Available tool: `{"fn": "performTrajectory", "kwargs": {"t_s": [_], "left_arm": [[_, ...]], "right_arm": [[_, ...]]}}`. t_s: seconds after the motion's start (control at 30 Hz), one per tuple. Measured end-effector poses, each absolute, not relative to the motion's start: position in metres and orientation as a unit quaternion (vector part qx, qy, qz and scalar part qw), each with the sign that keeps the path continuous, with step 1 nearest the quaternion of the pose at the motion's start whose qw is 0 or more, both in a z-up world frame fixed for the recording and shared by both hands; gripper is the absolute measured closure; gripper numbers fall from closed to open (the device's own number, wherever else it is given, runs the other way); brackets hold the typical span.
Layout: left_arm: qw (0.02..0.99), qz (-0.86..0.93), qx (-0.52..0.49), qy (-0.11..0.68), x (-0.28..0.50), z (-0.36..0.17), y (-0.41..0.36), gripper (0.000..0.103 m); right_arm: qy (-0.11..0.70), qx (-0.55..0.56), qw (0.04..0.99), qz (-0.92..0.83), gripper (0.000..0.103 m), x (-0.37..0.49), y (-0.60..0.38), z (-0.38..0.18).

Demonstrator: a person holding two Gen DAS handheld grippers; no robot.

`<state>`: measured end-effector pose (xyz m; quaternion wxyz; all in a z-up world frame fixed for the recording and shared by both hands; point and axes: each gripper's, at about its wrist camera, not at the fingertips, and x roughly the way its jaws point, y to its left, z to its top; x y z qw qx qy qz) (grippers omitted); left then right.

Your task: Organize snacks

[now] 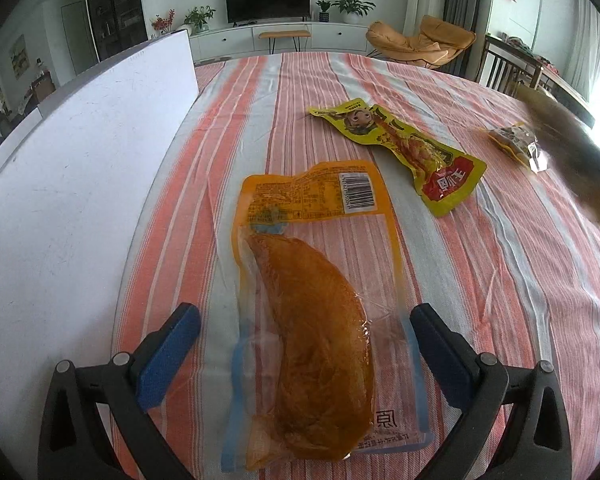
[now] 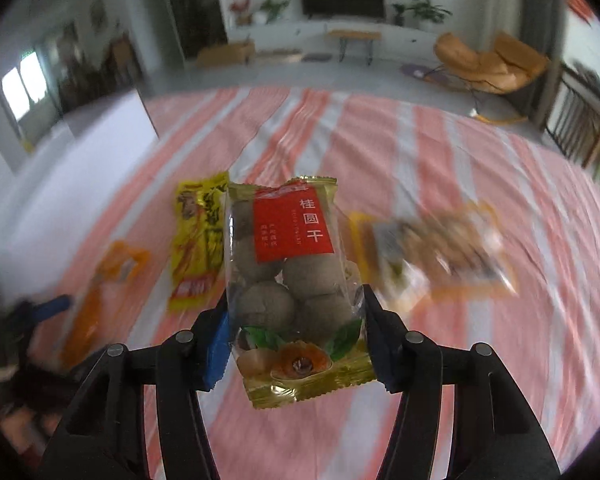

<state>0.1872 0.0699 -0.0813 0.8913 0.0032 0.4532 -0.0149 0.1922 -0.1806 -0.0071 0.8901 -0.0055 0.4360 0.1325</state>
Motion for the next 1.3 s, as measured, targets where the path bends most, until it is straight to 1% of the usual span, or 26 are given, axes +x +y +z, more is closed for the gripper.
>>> {"fn": "performTrajectory", "kwargs": {"t_s": [0.1, 0.2, 0.23, 0.27, 0.33, 0.47, 0.57, 0.67, 1.3], "left_arm": [[0.891, -0.015, 0.004, 0.453, 0.187, -0.081, 0.069, 0.0], [0.891, -0.014, 0.004, 0.453, 0.187, -0.081, 0.069, 0.0], [0.891, -0.014, 0.005, 0.453, 0.187, -0.081, 0.069, 0.0], [0.891, -0.014, 0.004, 0.453, 0.187, -0.081, 0.069, 0.0], [0.891, -0.014, 0.005, 0.453, 0.187, -0.081, 0.069, 0.0], [0.891, -0.014, 0.004, 0.453, 0.187, -0.08, 0.069, 0.0], [0.891, -0.014, 0.004, 0.453, 0.187, -0.08, 0.069, 0.0], [0.891, -0.015, 0.004, 0.453, 0.187, -0.08, 0.069, 0.0], [0.891, -0.015, 0.004, 0.453, 0.187, -0.08, 0.069, 0.0]], "right_arm": [[0.422, 0.011, 0.902, 0.097, 0.043, 0.145, -0.213, -0.006], [0.428, 0.002, 0.903, 0.039, 0.04, 0.112, -0.238, -0.027], [0.432, 0.005, 0.901, 0.027, 0.035, 0.105, -0.245, -0.038], [0.434, 0.009, 0.901, 0.022, 0.025, 0.102, -0.248, -0.045], [0.431, 0.01, 0.902, 0.006, 0.009, 0.095, -0.253, -0.059], [0.441, -0.018, 0.897, -0.007, 0.009, 0.101, -0.24, -0.067], [0.445, -0.005, 0.895, -0.008, 0.006, 0.102, -0.249, -0.066], [0.447, -0.006, 0.895, -0.012, 0.005, 0.101, -0.248, -0.071], [0.447, -0.006, 0.894, -0.014, 0.004, 0.102, -0.248, -0.07]]}}
